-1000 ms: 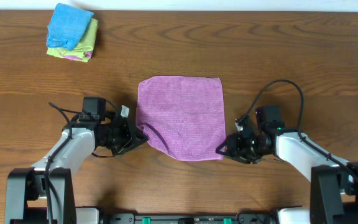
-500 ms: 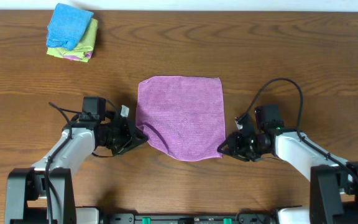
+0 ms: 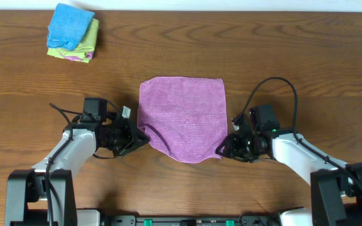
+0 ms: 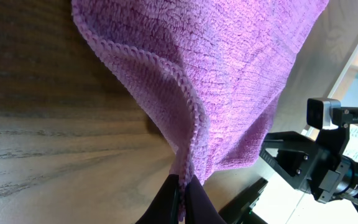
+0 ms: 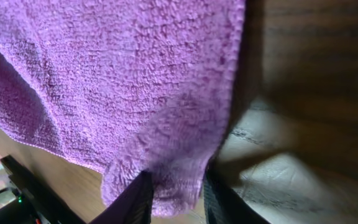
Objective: Fold the cloth
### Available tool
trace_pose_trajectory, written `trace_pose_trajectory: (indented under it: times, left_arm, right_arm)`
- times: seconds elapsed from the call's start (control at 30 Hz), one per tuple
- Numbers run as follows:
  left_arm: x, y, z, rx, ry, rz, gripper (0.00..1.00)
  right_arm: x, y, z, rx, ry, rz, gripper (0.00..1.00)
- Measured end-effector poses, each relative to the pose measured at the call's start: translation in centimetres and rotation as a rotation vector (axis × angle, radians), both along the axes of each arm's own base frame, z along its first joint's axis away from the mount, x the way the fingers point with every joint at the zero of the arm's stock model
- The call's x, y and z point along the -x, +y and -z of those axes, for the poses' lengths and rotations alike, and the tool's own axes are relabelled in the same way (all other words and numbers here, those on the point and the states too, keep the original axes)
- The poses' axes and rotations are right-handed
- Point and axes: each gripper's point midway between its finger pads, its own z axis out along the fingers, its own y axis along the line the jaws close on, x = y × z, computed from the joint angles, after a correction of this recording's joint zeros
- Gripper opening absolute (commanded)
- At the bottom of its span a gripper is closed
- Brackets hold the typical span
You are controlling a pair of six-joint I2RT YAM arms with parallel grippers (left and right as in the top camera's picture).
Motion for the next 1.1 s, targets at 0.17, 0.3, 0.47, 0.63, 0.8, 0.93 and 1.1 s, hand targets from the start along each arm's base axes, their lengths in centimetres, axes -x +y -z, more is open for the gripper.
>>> trace_pose_trajectory:
  times: [0.17,0.3,0.47,0.63,0.8,0.93,1.1]
  left_arm:
    - [0.0,0.0,0.0,0.0,-0.001,0.0,0.06]
    - [0.0,0.0,0.0,-0.001,-0.003,0.002,0.06]
    - [0.0,0.0,0.0,-0.001,-0.004,0.004,0.06]
    - [0.0,0.0,0.0,-0.003,-0.007,0.005,0.06]
    - [0.0,0.0,0.0,-0.005,-0.008,0.007,0.06]
    - [0.0,0.0,0.1,-0.006,-0.008,0.007,0.06]
    - [0.0,0.0,0.0,-0.005,-0.009,0.007,0.06]
  right_arm:
    - [0.1,-0.4,0.5,0.031,0.014,0.019,0.01]
    - [0.2,-0.4,0.6,0.034,0.021,0.023,0.01]
    - [0.4,-0.4,0.6,0.037,0.041,0.026,0.22]
    - [0.5,0.5,-0.4,-0.005,0.065,0.006,0.49]
    - [0.4,0.7,-0.6,-0.018,0.063,0.001,0.49]
    - [0.3,0.7,-0.7,-0.024,0.058,0.005,0.49]
    - [0.1,1.0,-0.7,-0.041,0.058,0.021,0.47]
